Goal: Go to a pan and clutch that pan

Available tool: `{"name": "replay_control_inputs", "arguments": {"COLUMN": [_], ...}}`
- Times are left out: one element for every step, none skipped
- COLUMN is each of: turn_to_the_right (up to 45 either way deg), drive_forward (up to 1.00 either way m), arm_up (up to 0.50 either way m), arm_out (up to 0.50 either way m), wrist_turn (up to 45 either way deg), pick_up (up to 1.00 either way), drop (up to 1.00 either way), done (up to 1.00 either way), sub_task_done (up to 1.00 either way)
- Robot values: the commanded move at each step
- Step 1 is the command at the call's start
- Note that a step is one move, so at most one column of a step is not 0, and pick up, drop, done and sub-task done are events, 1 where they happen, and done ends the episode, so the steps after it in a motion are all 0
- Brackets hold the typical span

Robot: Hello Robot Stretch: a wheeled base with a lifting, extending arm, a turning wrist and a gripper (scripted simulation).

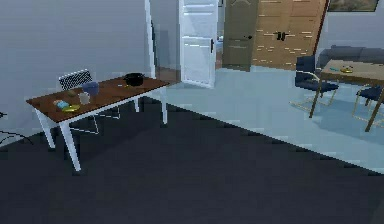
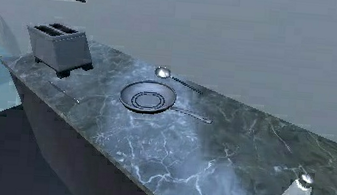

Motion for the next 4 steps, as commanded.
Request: {"name": "replay_control_inputs", "arguments": {"turn_to_the_right": [0.0,0.0,0.0,0.0], "drive_forward": [0.0,0.0,0.0,0.0], "arm_up": [0.5,0.38,0.0,0.0], "arm_out": [0.0,0.0,0.38,0.0], "wrist_turn": [0.0,0.0,0.0,45.0], "pick_up": [0.0,0.0,0.0,0.0], "drop": [0.0,0.0,0.0,0.0], "done": [0.0,0.0,0.0,0.0], "sub_task_done": [0.0,0.0,0.0,0.0]}}
